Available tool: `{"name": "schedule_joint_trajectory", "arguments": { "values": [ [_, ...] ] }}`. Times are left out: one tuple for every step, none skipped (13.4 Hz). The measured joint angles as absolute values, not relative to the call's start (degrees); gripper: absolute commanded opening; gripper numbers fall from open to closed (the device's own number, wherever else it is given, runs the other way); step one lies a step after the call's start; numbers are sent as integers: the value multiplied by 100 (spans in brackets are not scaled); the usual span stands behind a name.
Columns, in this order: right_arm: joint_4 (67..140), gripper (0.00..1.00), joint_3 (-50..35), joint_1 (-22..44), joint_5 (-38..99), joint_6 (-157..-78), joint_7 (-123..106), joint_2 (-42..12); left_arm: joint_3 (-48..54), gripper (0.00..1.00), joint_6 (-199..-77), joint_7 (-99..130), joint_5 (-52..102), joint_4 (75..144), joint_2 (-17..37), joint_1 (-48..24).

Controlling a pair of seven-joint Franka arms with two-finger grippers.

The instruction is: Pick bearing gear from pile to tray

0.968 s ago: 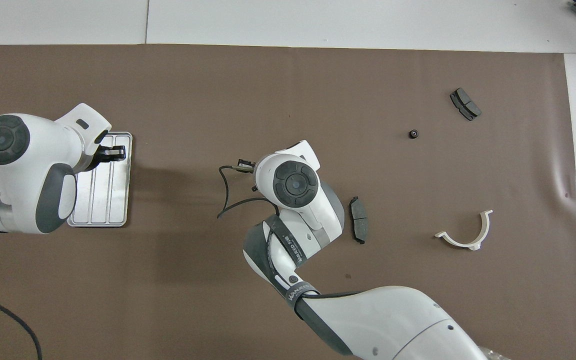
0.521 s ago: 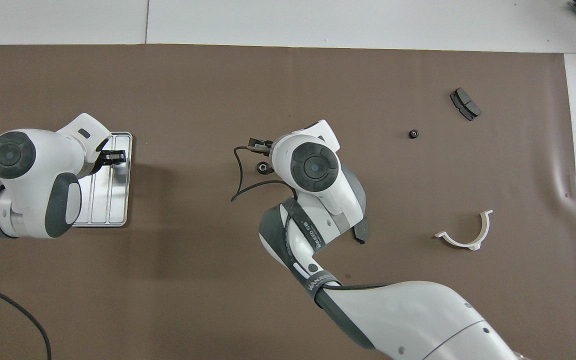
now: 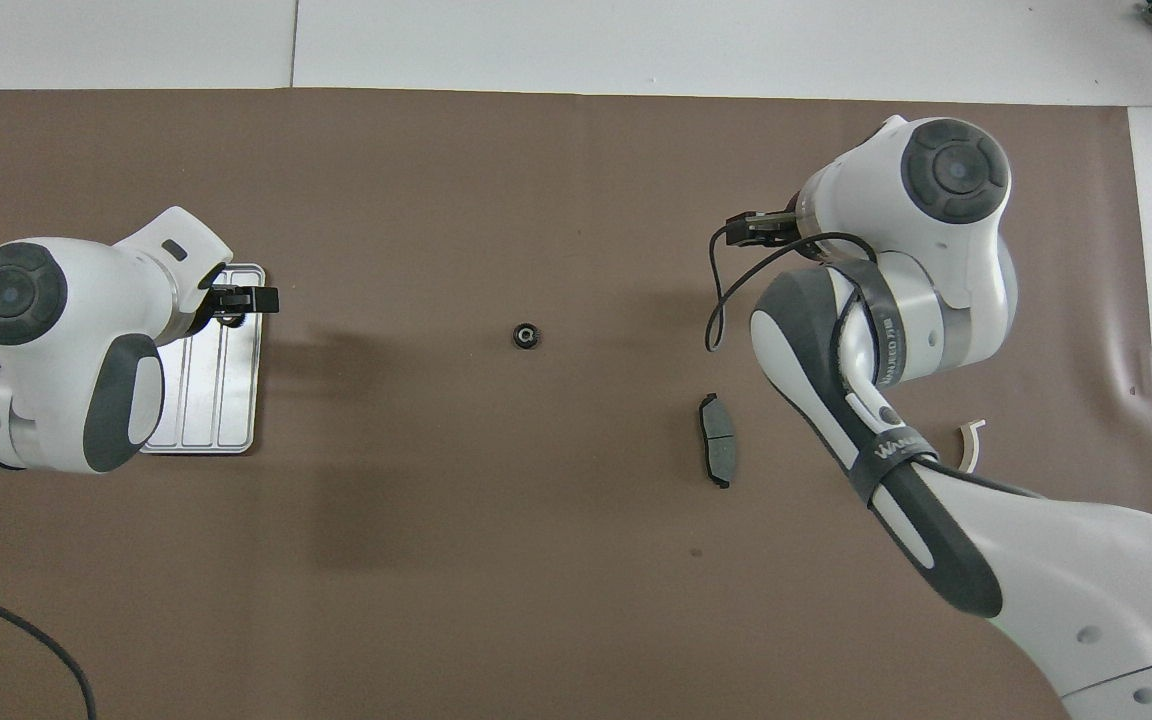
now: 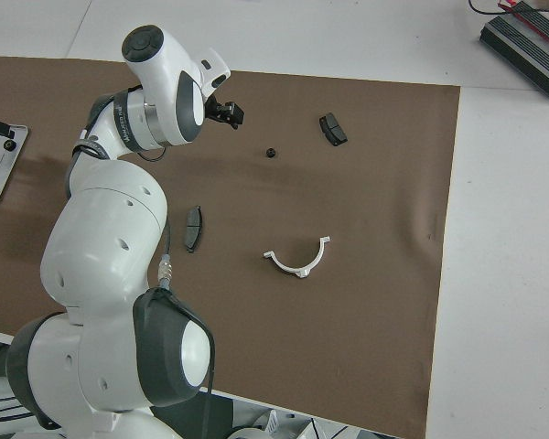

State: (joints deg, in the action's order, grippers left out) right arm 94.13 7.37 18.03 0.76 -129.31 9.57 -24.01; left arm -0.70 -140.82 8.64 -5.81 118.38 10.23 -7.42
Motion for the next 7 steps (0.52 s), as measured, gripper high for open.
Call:
{"name": "schedule_joint_trajectory", "arguments": {
  "values": [
    [9432,100,734,1596,78,-12922,568,-2427,-61,100,-13832,880,-580,11706,957,-896],
    [9448,100,730,1442,79,-12916,291,-2473,-55,100,-13666,916,-580,11557,938,-1043],
    [9465,100,728,1333,80,-12913,111,-2554,-52,100,-13572,984,-580,11426,939,-1196],
    [9470,100,725,1257,80,-12914,-5,-2670,-51,100,-13525,1092,-580,11356,940,-1345],
    [9471,100,721,1198,80,-12927,-90,-2799,-49,100,-13518,1233,-580,11328,945,-1507],
    [9469,100,718,1155,81,-12952,-152,-2914,-47,100,-13518,1402,-580,11306,964,-1699],
    [9468,92,718,1135,85,-12960,-169,-2982,-43,100,-13518,1601,-580,11265,1008,-1902]
  ]
}}
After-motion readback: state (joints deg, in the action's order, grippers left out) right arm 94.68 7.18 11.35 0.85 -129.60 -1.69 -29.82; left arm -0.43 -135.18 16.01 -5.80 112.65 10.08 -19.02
